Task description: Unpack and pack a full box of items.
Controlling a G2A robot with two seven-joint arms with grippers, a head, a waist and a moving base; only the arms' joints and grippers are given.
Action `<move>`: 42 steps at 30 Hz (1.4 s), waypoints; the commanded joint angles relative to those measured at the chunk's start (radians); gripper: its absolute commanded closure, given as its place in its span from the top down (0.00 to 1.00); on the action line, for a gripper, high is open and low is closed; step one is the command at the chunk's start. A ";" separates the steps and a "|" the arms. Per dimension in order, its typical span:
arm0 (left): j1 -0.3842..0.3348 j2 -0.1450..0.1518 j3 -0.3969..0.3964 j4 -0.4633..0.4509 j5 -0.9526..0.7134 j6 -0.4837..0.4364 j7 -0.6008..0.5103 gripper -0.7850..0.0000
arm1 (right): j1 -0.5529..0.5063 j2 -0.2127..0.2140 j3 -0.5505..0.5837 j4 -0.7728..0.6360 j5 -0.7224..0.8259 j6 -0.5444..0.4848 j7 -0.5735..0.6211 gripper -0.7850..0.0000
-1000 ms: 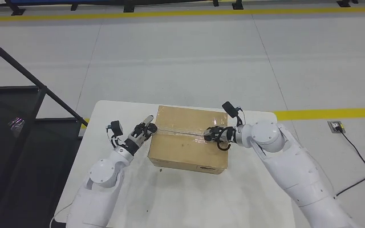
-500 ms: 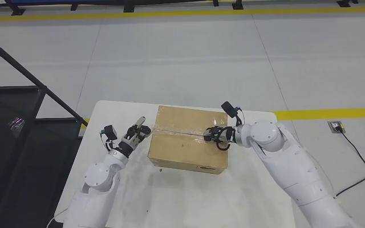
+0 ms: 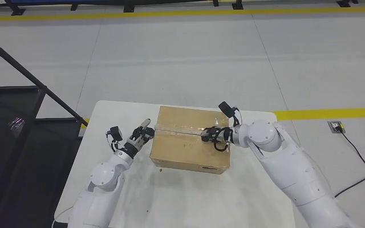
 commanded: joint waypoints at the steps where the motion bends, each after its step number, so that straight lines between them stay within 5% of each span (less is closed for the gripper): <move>1: -0.002 -0.001 0.003 0.002 0.000 -0.001 0.000 0.63 | 0.010 -0.006 -0.012 0.012 0.005 -0.001 0.001 0.00; 15: 0.000 -0.001 0.005 0.001 -0.007 -0.007 -0.010 0.62 | 0.129 -0.092 -0.136 0.172 0.103 -0.069 -0.030 0.00; 42: -0.002 0.000 -0.001 0.006 -0.032 -0.010 -0.041 0.60 | 0.311 -0.376 -0.350 0.582 0.313 -0.230 -0.184 0.00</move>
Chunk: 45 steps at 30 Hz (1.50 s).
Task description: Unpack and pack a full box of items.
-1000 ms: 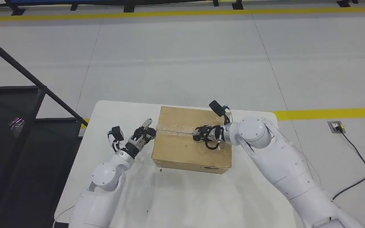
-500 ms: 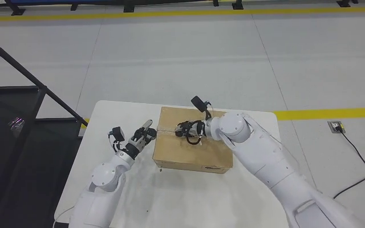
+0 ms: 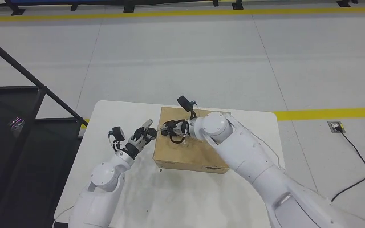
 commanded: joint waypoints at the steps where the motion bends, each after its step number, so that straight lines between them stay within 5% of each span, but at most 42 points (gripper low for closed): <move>1: 0.001 0.000 -0.002 -0.001 -0.001 -0.001 -0.002 0.59 | 0.006 -0.013 0.001 0.028 0.011 0.001 -0.003 0.00; 11: 0.007 0.002 -0.008 -0.012 -0.005 0.002 -0.003 0.60 | 0.046 -0.044 -0.003 0.128 -0.027 -0.013 0.083 0.00; 22: 0.010 0.001 0.000 -0.011 -0.006 0.004 -0.002 0.59 | 0.055 -0.013 0.036 0.138 -0.099 -0.023 0.138 0.00; 33: 0.003 0.000 0.006 0.004 -0.005 0.002 -0.003 0.60 | 0.024 0.068 0.112 0.062 -0.179 -0.032 0.232 0.00; 45: -0.009 -0.003 0.019 0.018 -0.001 -0.002 0.001 0.60 | -0.103 0.186 0.257 -0.199 -0.303 0.066 0.241 0.00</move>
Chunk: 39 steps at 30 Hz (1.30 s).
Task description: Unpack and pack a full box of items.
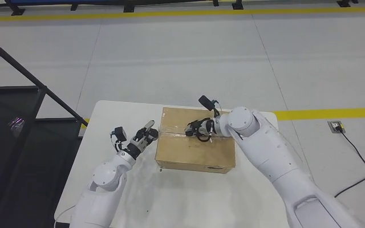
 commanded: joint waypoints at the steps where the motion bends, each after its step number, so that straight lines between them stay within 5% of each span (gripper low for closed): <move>1: -0.001 0.000 0.001 0.001 0.002 0.000 -0.001 0.60 | -0.033 0.024 0.037 -0.063 -0.025 0.020 0.002 0.00; 9: -0.007 -0.002 0.009 0.006 0.006 0.001 0.002 0.60 | -0.162 0.101 0.167 -0.263 -0.143 0.166 0.001 0.00; 20: -0.013 -0.003 0.013 0.016 0.006 0.007 0.005 0.60 | -0.292 0.164 0.320 -0.408 -0.187 0.215 0.026 0.00; 39: 0.005 0.002 -0.016 0.005 0.000 0.011 0.004 0.60 | -0.441 0.224 0.491 -0.578 -0.229 0.301 -0.020 0.00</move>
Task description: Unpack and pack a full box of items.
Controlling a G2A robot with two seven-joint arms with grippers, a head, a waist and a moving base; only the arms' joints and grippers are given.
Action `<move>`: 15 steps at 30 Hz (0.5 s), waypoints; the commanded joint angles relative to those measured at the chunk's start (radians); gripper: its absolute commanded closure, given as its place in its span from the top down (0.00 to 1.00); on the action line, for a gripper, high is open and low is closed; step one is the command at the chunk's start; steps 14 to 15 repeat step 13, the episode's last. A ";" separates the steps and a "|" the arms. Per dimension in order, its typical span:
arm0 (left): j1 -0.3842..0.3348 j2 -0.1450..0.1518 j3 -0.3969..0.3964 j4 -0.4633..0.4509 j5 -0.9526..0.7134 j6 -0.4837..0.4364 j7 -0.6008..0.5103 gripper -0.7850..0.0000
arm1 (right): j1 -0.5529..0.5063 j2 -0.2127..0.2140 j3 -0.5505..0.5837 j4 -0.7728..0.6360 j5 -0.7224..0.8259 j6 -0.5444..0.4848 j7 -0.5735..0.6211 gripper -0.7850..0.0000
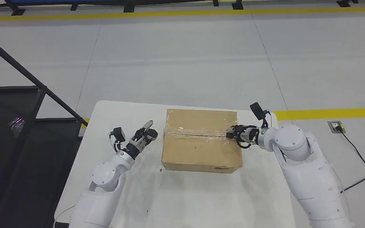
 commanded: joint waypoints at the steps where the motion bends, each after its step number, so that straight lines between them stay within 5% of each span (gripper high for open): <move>1: 0.005 0.001 -0.006 -0.002 -0.002 -0.001 0.002 0.60 | -0.014 0.005 0.017 -0.012 0.006 0.000 -0.003 0.00; 7: 0.033 0.008 -0.047 -0.032 -0.025 -0.022 0.011 0.65 | -0.059 0.019 0.083 -0.041 0.038 -0.020 -0.021 0.00; 9: 0.051 0.011 -0.067 -0.054 -0.033 -0.030 0.013 0.81 | -0.083 0.024 0.114 -0.053 0.063 -0.042 -0.034 0.00; 10: 0.062 0.013 -0.077 -0.068 -0.036 -0.033 0.013 1.00 | -0.096 0.026 0.131 -0.060 0.080 -0.058 -0.043 0.00; 12: 0.084 0.016 -0.097 -0.098 -0.042 -0.039 0.018 1.00 | -0.127 0.030 0.168 -0.074 0.123 -0.118 -0.065 0.02; 13: 0.096 0.018 -0.107 -0.115 -0.043 -0.042 0.023 1.00 | -0.143 0.031 0.189 -0.073 0.151 -0.142 -0.082 0.36; 15: 0.096 0.018 -0.107 -0.115 -0.043 -0.042 0.023 1.00 | -0.143 0.031 0.189 -0.073 0.151 -0.142 -0.082 0.36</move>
